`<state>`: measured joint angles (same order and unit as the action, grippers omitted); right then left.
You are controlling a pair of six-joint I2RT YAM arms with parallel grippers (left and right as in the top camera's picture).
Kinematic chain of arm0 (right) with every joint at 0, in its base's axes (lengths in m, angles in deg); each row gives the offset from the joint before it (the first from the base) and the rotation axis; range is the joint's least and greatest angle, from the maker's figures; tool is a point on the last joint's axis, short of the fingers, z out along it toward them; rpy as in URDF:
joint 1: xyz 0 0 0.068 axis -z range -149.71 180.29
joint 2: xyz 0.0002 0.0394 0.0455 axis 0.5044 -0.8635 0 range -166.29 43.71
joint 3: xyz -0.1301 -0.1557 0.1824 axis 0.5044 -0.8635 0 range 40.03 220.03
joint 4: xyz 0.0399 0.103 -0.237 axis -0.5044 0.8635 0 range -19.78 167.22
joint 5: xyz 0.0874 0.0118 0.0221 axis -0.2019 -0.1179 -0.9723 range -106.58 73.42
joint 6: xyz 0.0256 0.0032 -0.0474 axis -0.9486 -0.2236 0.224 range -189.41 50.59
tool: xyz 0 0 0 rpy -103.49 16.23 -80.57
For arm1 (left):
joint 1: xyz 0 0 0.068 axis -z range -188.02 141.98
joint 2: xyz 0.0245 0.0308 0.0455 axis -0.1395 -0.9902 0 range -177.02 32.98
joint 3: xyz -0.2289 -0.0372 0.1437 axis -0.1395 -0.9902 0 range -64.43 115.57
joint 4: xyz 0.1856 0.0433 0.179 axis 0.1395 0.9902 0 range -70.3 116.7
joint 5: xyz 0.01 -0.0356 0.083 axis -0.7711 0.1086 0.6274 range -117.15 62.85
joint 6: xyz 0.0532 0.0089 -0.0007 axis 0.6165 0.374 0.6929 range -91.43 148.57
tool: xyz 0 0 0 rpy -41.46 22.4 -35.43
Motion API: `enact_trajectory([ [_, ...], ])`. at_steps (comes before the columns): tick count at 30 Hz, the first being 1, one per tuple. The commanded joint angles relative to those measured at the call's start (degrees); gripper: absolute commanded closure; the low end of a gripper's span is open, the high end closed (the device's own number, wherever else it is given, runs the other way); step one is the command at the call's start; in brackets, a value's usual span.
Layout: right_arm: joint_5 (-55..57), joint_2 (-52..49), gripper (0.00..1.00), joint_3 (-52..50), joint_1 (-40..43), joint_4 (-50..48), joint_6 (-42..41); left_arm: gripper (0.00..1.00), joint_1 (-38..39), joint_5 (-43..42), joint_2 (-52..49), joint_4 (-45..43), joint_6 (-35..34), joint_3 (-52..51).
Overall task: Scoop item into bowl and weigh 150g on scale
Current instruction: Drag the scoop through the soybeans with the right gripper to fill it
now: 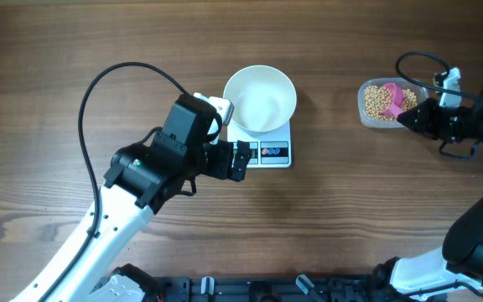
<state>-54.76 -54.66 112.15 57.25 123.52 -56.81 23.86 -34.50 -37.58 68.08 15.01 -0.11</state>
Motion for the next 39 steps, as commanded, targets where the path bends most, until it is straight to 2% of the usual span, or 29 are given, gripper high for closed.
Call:
enact_trajectory([
  [1, -3.28, -0.81, 0.96, -0.52, 0.09, -0.33, -1.22, 0.00, 0.26, 0.55, 0.04, -0.15, 1.18, -0.24],
  [18, -1.77, -2.14, 0.96, -0.52, 0.61, -1.81, -3.85, 0.00, 0.26, 0.55, 0.04, -0.15, 1.18, -0.24],
  [39, -16.37, -4.46, 0.96, -0.52, 8.35, -0.76, -4.02, 0.00, 0.26, 0.55, 0.04, -0.15, 1.18, -0.24],
])
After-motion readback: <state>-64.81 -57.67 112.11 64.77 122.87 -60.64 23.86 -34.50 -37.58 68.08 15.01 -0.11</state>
